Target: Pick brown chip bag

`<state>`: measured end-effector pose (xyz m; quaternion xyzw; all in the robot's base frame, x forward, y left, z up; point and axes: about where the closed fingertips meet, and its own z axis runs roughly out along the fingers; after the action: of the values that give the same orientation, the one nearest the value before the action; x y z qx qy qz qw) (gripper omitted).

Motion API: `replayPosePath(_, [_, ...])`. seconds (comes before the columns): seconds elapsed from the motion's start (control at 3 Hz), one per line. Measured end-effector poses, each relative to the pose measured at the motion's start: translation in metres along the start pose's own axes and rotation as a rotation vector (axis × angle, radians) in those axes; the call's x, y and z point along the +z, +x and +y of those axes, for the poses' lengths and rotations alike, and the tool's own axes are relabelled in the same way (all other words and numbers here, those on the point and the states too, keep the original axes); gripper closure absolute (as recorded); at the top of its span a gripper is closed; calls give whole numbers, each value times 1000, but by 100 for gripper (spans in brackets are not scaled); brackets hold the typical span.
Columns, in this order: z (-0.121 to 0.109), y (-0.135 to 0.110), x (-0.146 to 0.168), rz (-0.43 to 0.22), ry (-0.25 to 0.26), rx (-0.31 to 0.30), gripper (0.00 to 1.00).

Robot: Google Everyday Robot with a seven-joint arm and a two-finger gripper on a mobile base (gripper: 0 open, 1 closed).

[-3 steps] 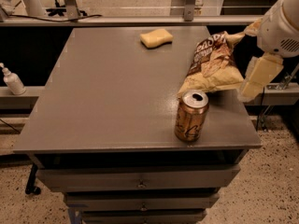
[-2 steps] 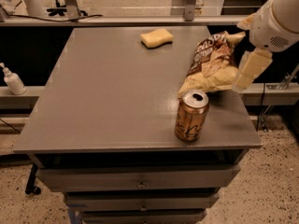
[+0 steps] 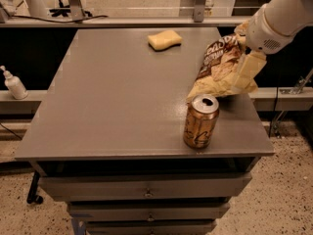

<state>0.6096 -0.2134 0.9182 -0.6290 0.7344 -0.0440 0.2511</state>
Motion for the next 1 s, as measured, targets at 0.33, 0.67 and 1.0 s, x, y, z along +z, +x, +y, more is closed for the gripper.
replayPosePath(0.33, [1, -4, 25, 6, -79, 40, 18])
replayPosePath(0.67, [5, -3, 42, 21, -132, 83, 40])
replayPosePath(1.0, [6, 0, 48, 32, -155, 116, 64])
